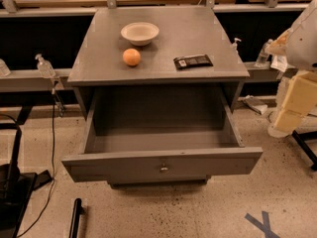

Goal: Close top drawer

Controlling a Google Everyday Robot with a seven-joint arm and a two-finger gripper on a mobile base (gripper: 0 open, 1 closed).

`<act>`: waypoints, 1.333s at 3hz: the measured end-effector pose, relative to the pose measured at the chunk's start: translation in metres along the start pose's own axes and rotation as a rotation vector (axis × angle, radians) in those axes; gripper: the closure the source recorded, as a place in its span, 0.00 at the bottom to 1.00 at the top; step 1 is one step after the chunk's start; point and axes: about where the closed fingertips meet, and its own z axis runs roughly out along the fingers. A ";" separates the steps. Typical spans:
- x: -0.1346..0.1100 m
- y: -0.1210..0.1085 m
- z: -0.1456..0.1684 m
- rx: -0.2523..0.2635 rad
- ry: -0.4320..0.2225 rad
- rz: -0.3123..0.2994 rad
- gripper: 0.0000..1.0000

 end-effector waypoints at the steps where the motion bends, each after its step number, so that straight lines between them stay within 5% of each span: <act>1: 0.000 0.000 0.000 0.000 0.000 0.000 0.00; 2: 0.011 0.003 0.019 -0.001 -0.003 0.012 0.00; 3: 0.068 0.042 0.130 -0.084 -0.061 0.053 0.00; 4: 0.106 0.082 0.237 -0.177 -0.041 0.076 0.00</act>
Offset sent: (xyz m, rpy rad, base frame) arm 0.0044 -0.0860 -0.2638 0.0766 0.0407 -0.1283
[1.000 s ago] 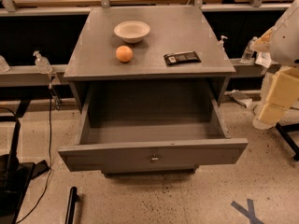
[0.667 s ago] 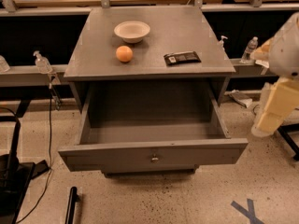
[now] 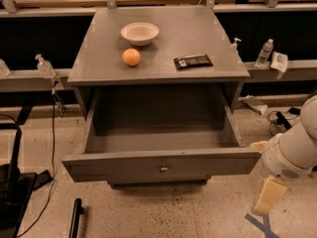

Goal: Close top drawer

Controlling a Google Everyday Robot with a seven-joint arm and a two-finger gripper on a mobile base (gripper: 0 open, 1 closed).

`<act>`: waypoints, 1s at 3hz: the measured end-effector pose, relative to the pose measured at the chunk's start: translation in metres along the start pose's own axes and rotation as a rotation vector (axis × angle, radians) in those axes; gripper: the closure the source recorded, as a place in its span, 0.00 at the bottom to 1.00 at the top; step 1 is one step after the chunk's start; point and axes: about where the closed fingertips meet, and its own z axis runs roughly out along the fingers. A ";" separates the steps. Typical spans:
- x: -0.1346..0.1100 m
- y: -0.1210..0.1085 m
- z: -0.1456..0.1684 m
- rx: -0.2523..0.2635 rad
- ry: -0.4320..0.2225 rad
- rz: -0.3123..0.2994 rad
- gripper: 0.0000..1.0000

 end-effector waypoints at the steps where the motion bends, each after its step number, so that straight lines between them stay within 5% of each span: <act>1: 0.000 0.000 0.000 0.000 0.000 0.000 0.00; 2: -0.007 -0.009 0.005 0.051 0.002 -0.029 0.00; 3: -0.031 -0.034 0.034 0.160 0.014 -0.127 0.00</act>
Offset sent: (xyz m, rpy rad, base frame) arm 0.0680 0.0302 -0.0072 -0.1262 -0.3266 0.0837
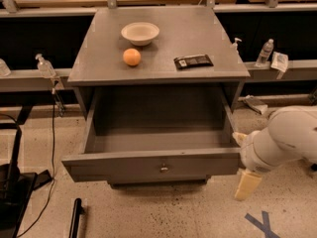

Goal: Close top drawer

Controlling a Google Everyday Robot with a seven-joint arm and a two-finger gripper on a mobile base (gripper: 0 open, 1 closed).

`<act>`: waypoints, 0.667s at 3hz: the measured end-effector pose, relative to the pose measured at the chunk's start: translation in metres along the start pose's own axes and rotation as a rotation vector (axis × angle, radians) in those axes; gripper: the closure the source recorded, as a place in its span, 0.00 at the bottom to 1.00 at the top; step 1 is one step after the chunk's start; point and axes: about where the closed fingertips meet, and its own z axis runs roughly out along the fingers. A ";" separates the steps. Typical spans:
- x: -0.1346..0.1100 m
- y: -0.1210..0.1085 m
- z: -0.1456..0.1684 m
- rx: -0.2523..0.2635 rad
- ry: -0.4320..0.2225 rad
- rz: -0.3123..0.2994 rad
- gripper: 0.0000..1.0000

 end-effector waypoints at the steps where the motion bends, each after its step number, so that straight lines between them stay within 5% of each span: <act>1: -0.030 -0.028 0.030 0.085 -0.040 -0.088 0.00; 2: -0.058 -0.050 0.048 0.130 -0.097 -0.158 0.00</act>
Offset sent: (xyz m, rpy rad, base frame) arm 0.1062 0.0827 -0.0237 0.0600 -0.2561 0.2289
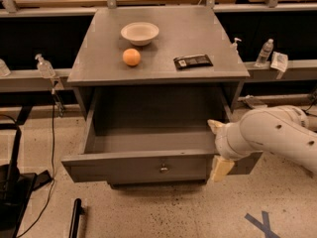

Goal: Close top drawer

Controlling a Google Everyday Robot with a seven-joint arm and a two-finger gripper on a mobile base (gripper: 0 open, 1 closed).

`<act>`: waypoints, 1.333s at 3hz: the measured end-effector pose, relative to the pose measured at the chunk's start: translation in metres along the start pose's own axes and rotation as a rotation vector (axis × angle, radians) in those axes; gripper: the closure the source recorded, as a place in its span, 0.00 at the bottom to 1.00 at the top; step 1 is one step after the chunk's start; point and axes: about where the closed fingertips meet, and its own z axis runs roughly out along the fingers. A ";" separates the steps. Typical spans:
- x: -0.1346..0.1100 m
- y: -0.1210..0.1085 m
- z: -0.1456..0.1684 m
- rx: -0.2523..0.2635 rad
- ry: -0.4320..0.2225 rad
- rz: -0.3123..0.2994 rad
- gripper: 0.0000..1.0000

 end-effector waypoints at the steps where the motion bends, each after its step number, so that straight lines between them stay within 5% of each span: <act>1: -0.013 -0.016 0.016 0.008 -0.072 -0.032 0.00; 2: -0.023 -0.024 0.028 0.004 -0.127 -0.060 0.00; 4: -0.027 -0.041 0.047 -0.005 -0.130 -0.070 0.00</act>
Offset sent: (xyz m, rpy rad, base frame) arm 0.0493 0.0401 -0.0132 0.1392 -0.0414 0.1622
